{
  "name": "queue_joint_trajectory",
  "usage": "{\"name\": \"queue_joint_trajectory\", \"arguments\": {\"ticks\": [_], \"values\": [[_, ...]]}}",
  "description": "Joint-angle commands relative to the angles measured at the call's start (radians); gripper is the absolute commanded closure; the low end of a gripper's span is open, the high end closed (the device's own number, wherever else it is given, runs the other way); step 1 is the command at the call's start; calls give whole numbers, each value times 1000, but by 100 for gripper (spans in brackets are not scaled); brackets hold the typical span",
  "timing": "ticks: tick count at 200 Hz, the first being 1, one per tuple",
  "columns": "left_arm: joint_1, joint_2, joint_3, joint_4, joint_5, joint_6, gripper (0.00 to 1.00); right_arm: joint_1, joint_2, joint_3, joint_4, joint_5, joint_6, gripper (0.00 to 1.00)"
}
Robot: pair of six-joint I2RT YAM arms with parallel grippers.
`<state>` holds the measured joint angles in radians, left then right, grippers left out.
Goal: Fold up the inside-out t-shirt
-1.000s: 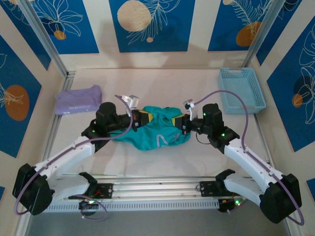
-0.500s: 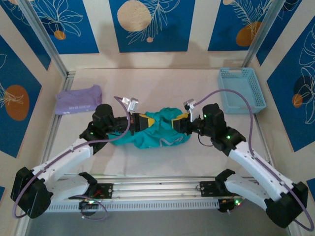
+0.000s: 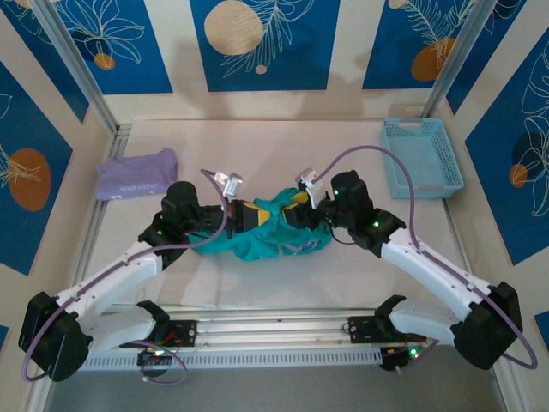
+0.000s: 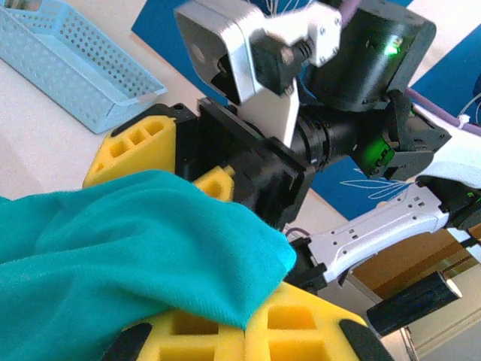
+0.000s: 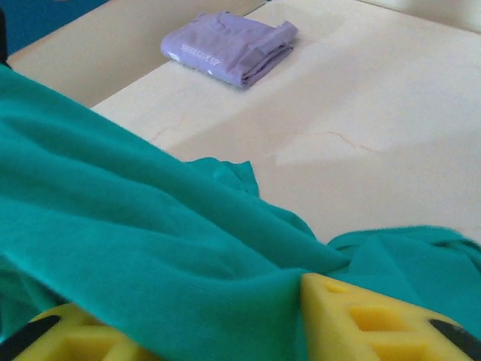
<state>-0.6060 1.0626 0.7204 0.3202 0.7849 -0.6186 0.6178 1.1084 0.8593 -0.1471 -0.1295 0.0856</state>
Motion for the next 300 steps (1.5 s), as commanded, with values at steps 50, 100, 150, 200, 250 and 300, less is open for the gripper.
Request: {"name": "queue_joint_trajectory", "arguments": {"ticks": [50, 100, 150, 200, 250, 300], "values": [[57, -75, 43, -251, -234, 100, 88, -85, -47, -43, 224, -660, 237, 100], [52, -113, 77, -403, -398, 160, 59, -85, -53, -79, 346, -677, 371, 100], [-28, -250, 125, -630, -629, 273, 42, -90, -27, -60, 312, -582, 403, 100], [-173, -191, 175, -607, -370, 253, 59, -92, 1, -46, 305, -544, 424, 100], [-188, -79, 195, -507, -303, 184, 60, -94, -2, -42, 293, -537, 423, 100], [-135, -19, 221, -529, -367, 169, 56, -96, -22, -49, 279, -535, 415, 100]]}}
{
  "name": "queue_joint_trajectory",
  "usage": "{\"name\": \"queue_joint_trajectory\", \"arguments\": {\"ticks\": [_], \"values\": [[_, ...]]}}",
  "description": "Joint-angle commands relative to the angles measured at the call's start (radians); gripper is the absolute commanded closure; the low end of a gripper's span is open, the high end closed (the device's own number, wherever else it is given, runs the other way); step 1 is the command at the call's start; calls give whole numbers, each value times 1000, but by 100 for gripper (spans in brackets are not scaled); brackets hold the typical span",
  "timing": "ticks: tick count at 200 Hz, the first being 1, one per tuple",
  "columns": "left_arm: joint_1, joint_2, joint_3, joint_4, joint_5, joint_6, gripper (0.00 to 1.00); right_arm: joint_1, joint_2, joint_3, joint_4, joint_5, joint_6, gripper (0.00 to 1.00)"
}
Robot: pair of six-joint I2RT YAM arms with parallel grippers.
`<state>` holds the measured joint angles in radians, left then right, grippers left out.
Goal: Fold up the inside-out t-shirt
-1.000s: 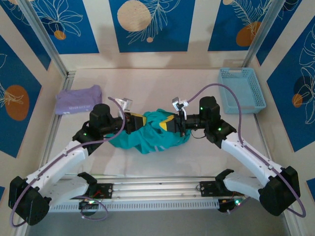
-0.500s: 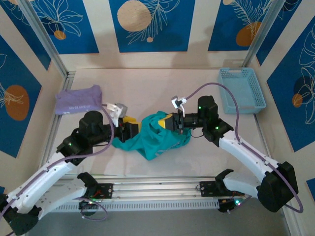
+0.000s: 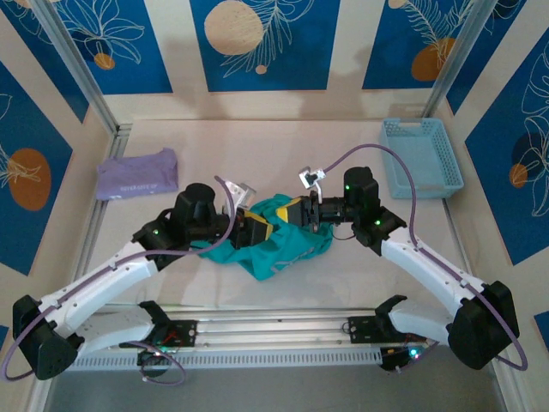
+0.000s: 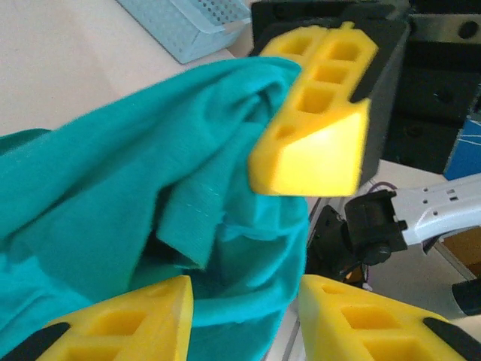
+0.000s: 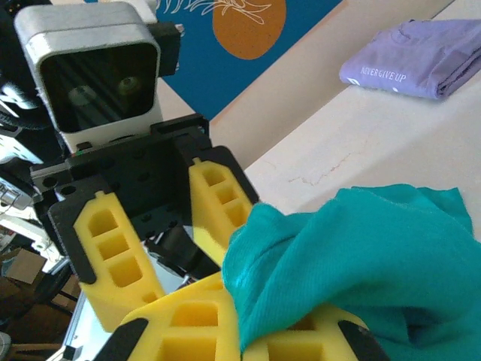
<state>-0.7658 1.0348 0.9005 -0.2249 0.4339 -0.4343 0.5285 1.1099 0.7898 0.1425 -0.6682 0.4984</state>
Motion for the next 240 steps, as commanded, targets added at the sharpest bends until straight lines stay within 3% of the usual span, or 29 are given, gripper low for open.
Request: {"name": "queue_joint_trajectory", "arguments": {"ticks": [1, 50, 66, 83, 98, 119, 142, 166, 200, 240], "values": [[25, 9, 41, 17, -16, -14, 56, -7, -23, 20, -11, 4, 2, 100], [52, 59, 79, 68, 11, -22, 59, -7, -34, 10, -7, -5, 2, 100], [51, 82, 100, 83, 27, -21, 68, -7, -36, 7, -7, -5, -1, 100], [51, 100, 124, 94, 51, -22, 85, -6, -38, 6, -21, 23, -10, 100], [47, 97, 143, 98, 66, -29, 100, -4, -34, 40, -124, 156, -28, 100], [15, 62, 163, 92, 42, -40, 100, 4, 2, 155, -357, 420, -51, 88], [-24, 32, 162, 104, -51, -99, 100, 27, -14, 202, -436, 519, -97, 69], [-62, 42, 171, 60, -157, -104, 100, 100, -130, 149, -421, 595, -216, 56], [-82, 63, 175, 65, -196, -121, 100, 238, -271, 23, -296, 630, -310, 51], [-94, 67, 182, 86, -183, -131, 100, 361, -214, -22, -169, 767, -338, 47]]}}
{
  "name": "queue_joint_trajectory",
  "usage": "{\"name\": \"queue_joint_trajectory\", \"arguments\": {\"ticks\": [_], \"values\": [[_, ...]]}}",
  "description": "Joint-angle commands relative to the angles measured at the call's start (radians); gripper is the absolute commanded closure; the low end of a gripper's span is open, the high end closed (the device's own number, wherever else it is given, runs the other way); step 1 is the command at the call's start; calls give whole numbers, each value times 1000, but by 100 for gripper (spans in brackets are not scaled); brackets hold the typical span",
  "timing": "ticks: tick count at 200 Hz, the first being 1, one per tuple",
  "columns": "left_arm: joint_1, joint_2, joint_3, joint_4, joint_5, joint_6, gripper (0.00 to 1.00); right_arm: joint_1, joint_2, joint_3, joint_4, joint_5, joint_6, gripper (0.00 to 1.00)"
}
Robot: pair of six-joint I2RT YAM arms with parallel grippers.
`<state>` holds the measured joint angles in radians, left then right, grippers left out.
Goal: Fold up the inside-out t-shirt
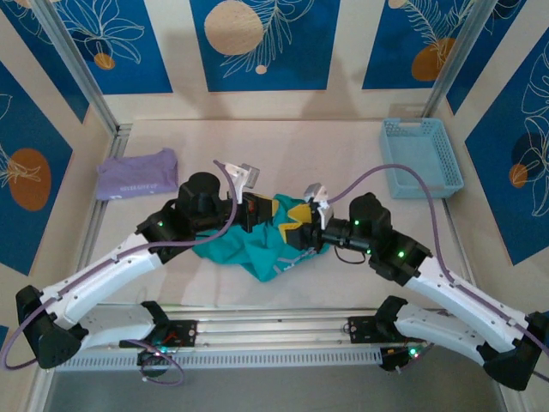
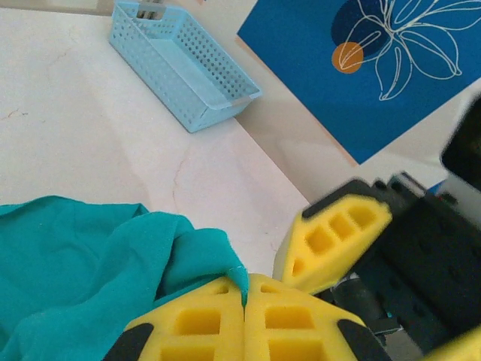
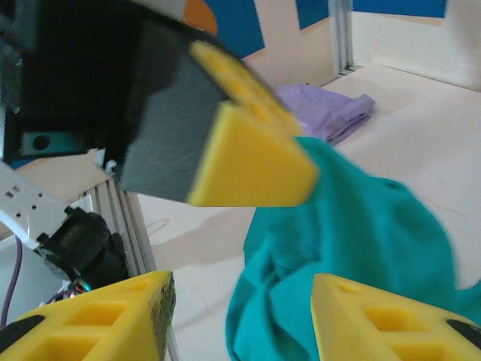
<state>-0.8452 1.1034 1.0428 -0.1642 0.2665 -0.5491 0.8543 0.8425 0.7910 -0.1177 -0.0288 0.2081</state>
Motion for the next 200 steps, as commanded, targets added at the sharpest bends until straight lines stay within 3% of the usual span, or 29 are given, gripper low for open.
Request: {"name": "queue_joint_trajectory", "arguments": {"ticks": [1, 31, 61, 79, 93, 119, 128, 174, 200], "values": [[-14, -2, 40, 26, -15, -17, 100, 35, 57, -22, 93, 130, -46, 47], [-14, -19, 24, 40, -11, -20, 100, 38, 151, 10, 132, 250, -22, 51], [-13, -38, 14, 31, -27, -12, 100, 32, 151, 11, 153, 254, -12, 87], [-11, -49, 8, 29, -37, -2, 100, 1, 127, -7, 166, 169, 14, 100], [-9, -63, 3, 12, -69, 15, 100, -44, 103, -29, 180, 75, 56, 100], [-6, -98, -15, -51, -193, 75, 67, -140, 69, -67, 226, -90, 173, 100], [-6, -109, -27, -70, -233, 99, 61, -162, 65, -77, 242, -128, 208, 100], [-10, -95, -73, -59, -180, 143, 43, -194, 58, -83, 263, -175, 264, 100], [-10, -30, -50, -82, -205, 162, 40, -196, 56, -86, 268, -188, 263, 100]]}}
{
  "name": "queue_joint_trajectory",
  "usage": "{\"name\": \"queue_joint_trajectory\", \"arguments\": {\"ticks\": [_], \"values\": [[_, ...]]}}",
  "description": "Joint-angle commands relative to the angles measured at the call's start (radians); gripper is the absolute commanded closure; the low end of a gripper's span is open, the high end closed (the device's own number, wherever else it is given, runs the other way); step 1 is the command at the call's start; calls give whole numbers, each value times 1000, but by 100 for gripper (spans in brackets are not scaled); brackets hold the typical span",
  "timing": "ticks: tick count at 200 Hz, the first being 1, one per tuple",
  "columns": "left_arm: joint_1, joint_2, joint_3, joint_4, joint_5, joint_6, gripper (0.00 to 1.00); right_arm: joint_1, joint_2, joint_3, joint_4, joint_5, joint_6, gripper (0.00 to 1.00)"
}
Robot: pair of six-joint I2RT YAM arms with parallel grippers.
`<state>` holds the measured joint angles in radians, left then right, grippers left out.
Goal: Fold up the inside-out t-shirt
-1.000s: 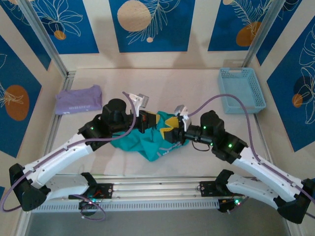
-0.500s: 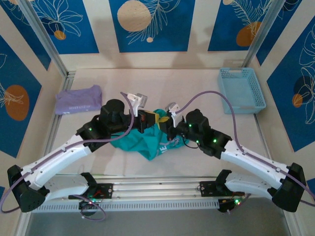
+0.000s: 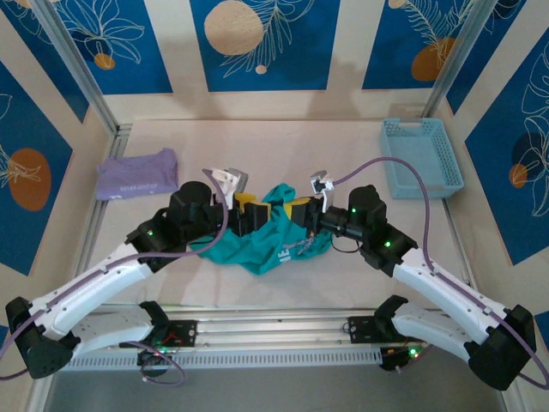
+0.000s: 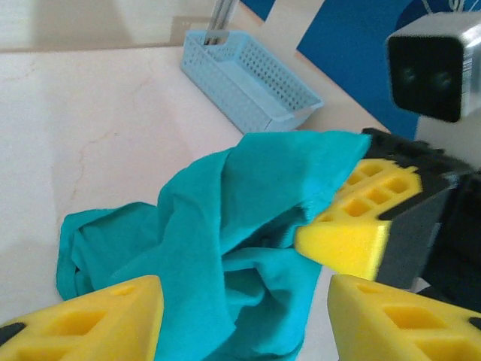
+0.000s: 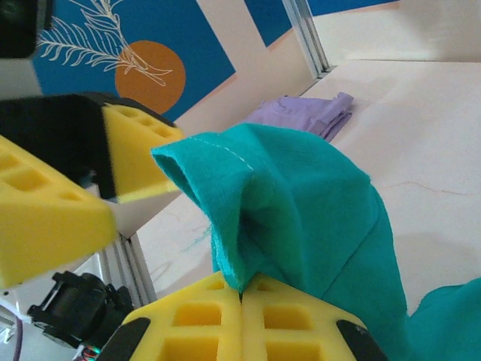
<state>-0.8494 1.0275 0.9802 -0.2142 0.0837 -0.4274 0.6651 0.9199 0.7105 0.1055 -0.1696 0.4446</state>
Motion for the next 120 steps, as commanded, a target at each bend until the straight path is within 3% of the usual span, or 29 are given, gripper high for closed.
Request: {"name": "queue_joint_trajectory", "arguments": {"ticks": [1, 23, 37, 55, 70, 94, 120], "values": [[-5, 49, 13, -32, -25, 41, 40, -7, -21, -5, 46, -48, 26, 100], [1, 97, 32, -20, -77, 64, 48, -12, -33, -10, 39, -73, 5, 100], [10, 120, 45, -16, -55, 65, 65, -25, -58, -14, 13, -80, -18, 100], [33, 106, 28, 36, 81, 52, 88, -55, -92, -16, -45, -64, -59, 100], [67, 57, -22, 137, 260, 17, 98, -100, -107, -16, -100, -81, -86, 100], [105, -26, -93, 299, 548, -13, 99, -183, -93, -1, -168, -148, -93, 100], [111, -84, -138, 380, 700, -16, 97, -224, -61, 27, -193, -250, -107, 99]]}}
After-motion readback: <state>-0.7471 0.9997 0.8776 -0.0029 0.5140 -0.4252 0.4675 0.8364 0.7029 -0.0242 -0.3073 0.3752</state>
